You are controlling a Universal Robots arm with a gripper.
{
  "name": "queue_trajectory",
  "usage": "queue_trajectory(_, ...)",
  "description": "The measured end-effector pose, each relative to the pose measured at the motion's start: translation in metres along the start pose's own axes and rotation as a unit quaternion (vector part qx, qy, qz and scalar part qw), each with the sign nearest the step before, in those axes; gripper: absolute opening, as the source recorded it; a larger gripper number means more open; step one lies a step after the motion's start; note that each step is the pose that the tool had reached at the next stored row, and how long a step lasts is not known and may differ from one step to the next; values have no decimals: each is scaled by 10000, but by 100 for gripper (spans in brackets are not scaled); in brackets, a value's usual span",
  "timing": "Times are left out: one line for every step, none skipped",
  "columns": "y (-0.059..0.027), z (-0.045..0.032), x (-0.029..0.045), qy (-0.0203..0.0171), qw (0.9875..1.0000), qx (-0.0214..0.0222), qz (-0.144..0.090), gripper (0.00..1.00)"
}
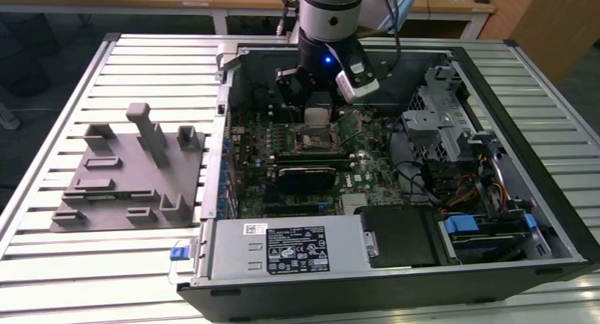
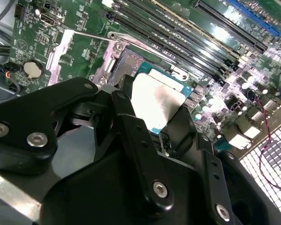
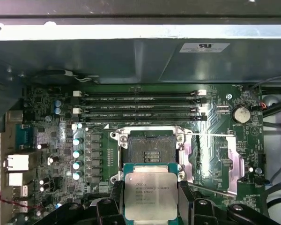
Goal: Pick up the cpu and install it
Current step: 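Pick up the cpu and move it towards the insertion slot, then place the cpu into insertion slot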
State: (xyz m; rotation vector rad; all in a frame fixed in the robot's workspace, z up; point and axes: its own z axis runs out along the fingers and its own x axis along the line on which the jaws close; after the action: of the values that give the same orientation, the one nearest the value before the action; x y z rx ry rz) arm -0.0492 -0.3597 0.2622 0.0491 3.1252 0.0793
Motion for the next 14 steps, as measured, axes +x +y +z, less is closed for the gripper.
queue_trajectory(0, 1, 0, 0, 10000, 1, 0, 54)
queue_trajectory(0, 1, 0, 1, 10000, 1, 0, 54)
queue_trajectory(0, 1, 0, 0, 10000, 1, 0, 54)
queue_trajectory(0, 4, -1, 0, 10000, 0, 0, 54)
queue_trajectory(0, 5, -1, 0, 10000, 0, 0, 54)
queue_trajectory(0, 5, -1, 0, 10000, 0, 0, 54)
queue_trajectory(0, 5, -1, 0, 10000, 0, 0, 54)
queue_trajectory(0, 5, -1, 0, 10000, 0, 0, 54)
queue_trajectory(0, 6, -1, 0, 10000, 0, 0, 54)
queue_trajectory(0, 6, -1, 0, 10000, 0, 0, 54)
queue_trajectory(0, 6, -1, 0, 10000, 0, 0, 54)
queue_trajectory(0, 6, -1, 0, 10000, 0, 0, 54)
queue_trajectory(0, 6, -1, 0, 10000, 0, 0, 54)
queue_trajectory(0, 6, -1, 0, 10000, 0, 0, 54)
